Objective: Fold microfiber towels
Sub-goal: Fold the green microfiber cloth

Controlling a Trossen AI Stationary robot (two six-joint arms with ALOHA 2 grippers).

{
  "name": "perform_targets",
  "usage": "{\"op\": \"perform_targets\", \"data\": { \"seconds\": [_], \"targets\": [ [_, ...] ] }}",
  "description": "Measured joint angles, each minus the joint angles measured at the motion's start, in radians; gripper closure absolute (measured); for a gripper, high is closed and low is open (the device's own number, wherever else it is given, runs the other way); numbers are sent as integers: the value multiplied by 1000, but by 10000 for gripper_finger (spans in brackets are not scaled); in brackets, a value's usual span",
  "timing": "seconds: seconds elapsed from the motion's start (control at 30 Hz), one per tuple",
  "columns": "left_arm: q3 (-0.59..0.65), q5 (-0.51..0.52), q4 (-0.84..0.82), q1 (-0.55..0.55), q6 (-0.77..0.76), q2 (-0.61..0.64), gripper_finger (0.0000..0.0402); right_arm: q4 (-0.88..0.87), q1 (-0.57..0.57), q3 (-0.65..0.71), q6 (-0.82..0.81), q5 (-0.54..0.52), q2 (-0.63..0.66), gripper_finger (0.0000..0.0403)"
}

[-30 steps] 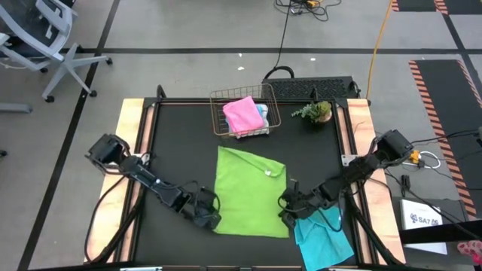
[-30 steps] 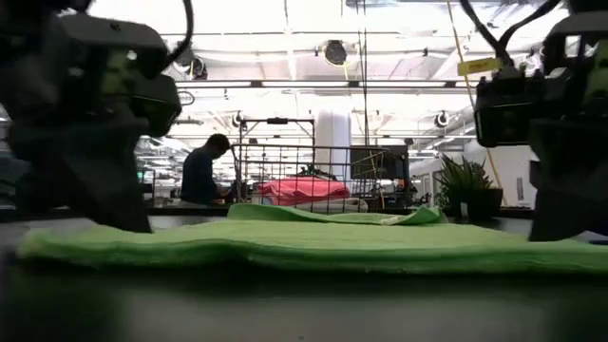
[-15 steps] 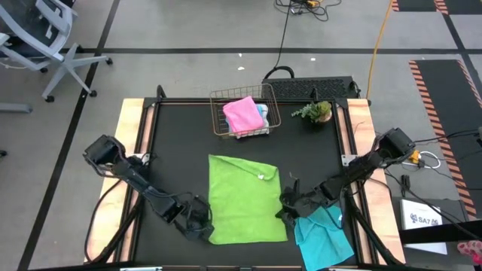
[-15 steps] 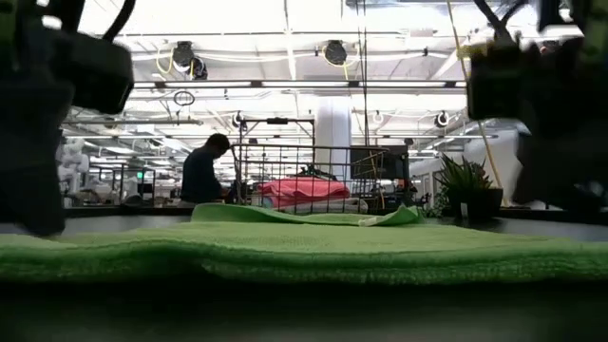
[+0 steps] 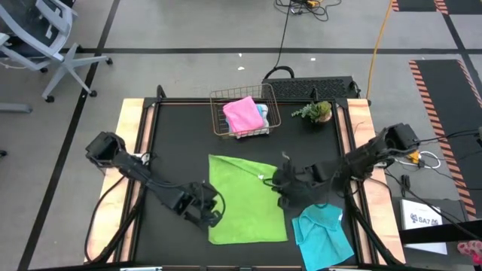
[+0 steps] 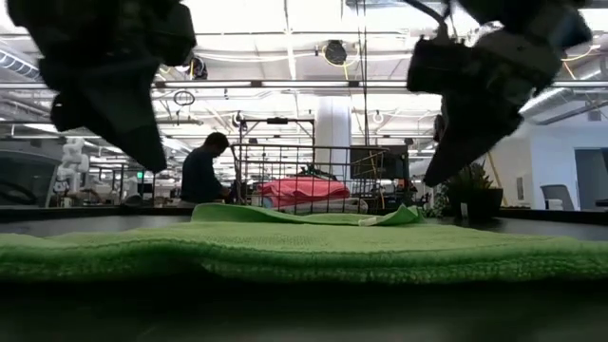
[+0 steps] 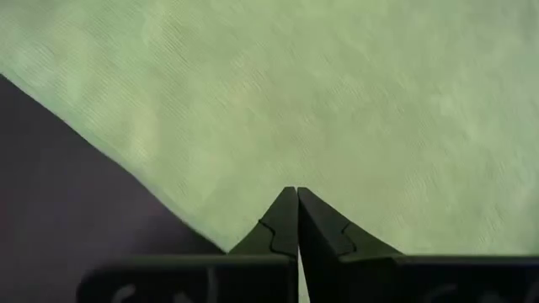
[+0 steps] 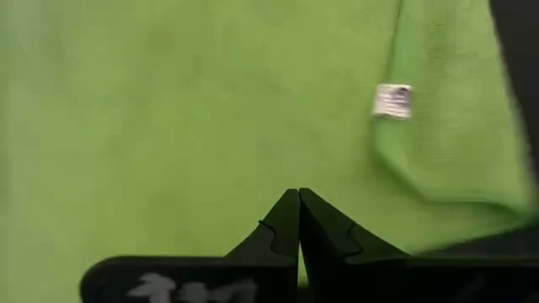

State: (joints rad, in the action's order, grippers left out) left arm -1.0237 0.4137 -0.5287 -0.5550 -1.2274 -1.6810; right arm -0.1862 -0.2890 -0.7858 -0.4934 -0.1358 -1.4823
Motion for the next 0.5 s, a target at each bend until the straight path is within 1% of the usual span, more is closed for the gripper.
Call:
{"op": "perform_targets", "data": {
  "seconds": [0.1,0.17,0.27,0.33,0.4,0.5],
  "targets": [
    [0,16,0,20,-4,0,394,-211,48,-109,203,7,-16,403],
    [0,42,2,32,-12,0,392,-297,73,-147,322,6,-19,403],
    [0,87,7,49,-22,0,397,-314,96,-171,479,6,-21,403],
    [0,99,7,58,-24,0,399,-309,108,-176,546,7,-21,398],
    [0,98,7,64,-28,0,395,-312,119,-172,587,9,-21,387],
    [0,96,8,74,-29,0,387,-313,129,-159,598,9,-21,361]
  ]
}}
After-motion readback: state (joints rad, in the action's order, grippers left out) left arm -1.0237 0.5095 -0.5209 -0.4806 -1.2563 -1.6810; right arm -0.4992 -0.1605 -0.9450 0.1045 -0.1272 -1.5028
